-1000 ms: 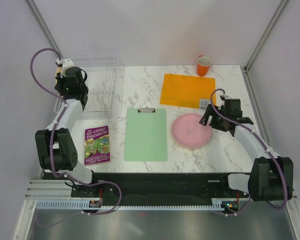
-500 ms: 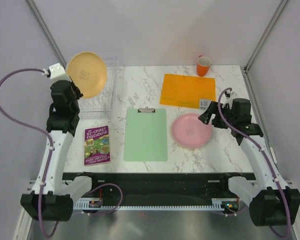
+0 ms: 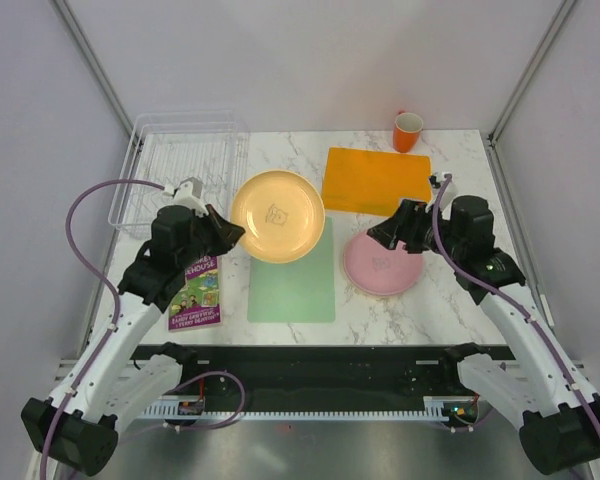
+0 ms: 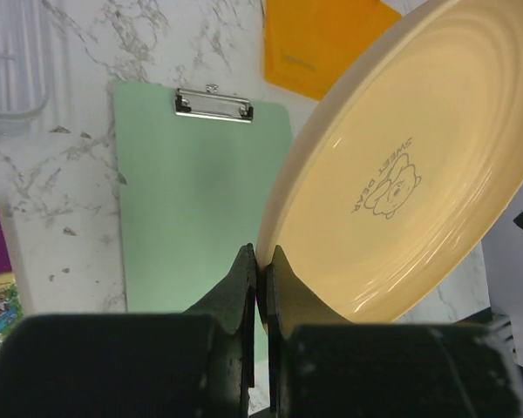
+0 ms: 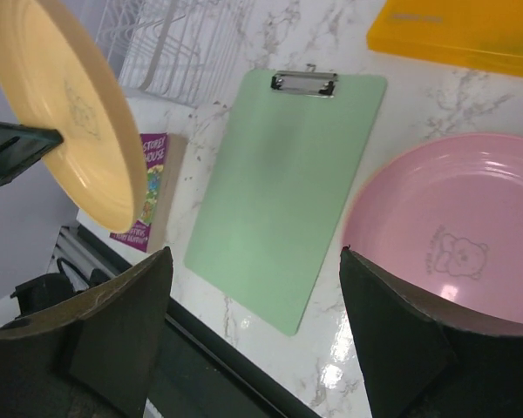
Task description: Unload the plates from the dish rack
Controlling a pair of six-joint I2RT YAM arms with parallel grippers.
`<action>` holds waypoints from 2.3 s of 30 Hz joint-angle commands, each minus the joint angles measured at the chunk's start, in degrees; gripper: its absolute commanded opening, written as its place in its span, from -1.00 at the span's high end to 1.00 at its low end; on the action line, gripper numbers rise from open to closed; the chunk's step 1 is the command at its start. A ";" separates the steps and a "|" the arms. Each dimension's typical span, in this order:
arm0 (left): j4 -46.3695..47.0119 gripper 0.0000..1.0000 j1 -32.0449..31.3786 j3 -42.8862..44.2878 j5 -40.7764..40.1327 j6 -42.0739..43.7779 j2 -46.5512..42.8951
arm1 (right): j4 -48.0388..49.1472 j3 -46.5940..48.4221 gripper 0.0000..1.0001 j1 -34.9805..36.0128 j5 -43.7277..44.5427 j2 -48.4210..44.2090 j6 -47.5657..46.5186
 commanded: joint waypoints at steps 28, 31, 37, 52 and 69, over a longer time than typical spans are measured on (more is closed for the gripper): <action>2.20 0.95 -16.66 2.35 -15.50 -7.14 9.67 | 3.29 5.03 -0.71 16.80 16.82 4.65 1.22; 2.46 0.96 -16.83 3.23 -13.75 -7.31 10.29 | 3.64 4.42 -0.71 16.71 16.47 6.15 1.40; 2.55 0.95 -17.45 4.20 -10.76 -8.01 9.67 | 5.92 2.66 -0.70 16.71 16.47 8.61 1.40; 5.71 0.96 -19.91 2.44 -4.95 -8.98 9.50 | 10.67 2.13 0.81 16.71 12.86 13.89 1.31; -5.71 -1.00 -19.91 -0.28 -27.98 2.44 1.69 | -11.04 3.56 1.00 0.65 25.90 6.67 -3.35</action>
